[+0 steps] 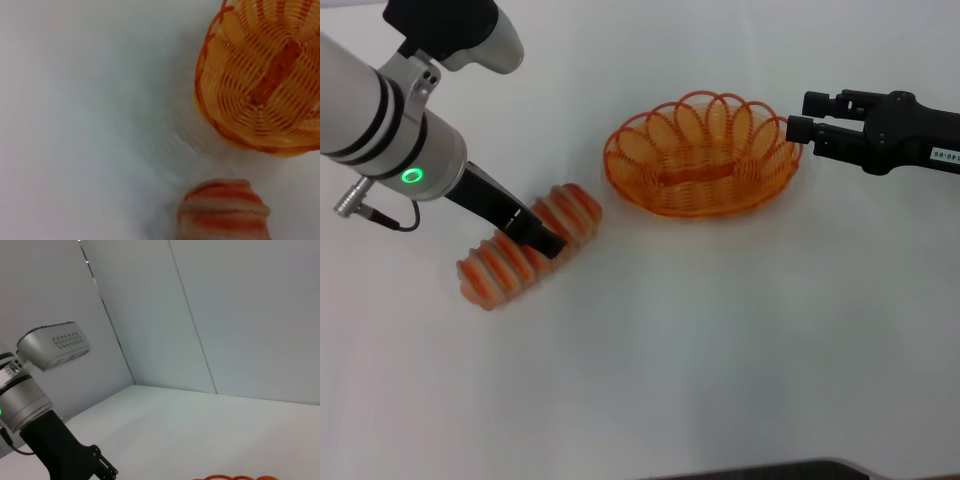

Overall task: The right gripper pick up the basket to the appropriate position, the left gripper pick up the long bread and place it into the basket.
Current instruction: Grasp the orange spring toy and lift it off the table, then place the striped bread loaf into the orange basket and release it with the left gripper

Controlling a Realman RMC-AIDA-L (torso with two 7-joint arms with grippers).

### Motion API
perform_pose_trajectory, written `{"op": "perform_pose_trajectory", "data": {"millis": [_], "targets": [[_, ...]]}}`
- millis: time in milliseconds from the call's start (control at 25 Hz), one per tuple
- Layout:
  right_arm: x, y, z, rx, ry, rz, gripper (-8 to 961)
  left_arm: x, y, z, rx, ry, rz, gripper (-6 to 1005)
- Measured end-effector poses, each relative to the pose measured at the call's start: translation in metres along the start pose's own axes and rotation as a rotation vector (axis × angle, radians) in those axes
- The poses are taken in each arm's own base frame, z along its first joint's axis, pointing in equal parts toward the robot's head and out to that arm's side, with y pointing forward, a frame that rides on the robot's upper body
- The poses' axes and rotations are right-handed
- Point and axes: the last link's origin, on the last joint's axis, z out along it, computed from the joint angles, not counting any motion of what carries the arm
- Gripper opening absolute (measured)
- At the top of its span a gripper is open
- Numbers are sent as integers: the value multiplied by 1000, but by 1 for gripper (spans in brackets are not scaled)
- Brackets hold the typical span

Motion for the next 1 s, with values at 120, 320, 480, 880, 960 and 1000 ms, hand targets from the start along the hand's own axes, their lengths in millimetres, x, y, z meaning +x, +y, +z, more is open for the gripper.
{"op": "perform_pose_trajectory", "data": {"millis": [120, 320, 480, 880, 960, 1000], "targets": [[0, -1, -1, 5, -3, 1, 526, 0, 1, 1, -7, -14, 8, 789], [0, -1, -1, 8, -6, 2, 526, -1, 2, 3, -12, -28, 17, 701], [0, -1, -1, 9, -6, 2, 526, 0, 2, 3, -13, -28, 17, 577], [2, -1, -3, 16, -10, 9, 526, 5, -12, -19, 50, 22, 28, 496], [2, -2, -7, 30, -26, 14, 526, 10, -26, -41, 112, 72, 54, 479], [2, -2, -7, 30, -26, 14, 526, 10, -26, -41, 112, 72, 54, 470]]}}
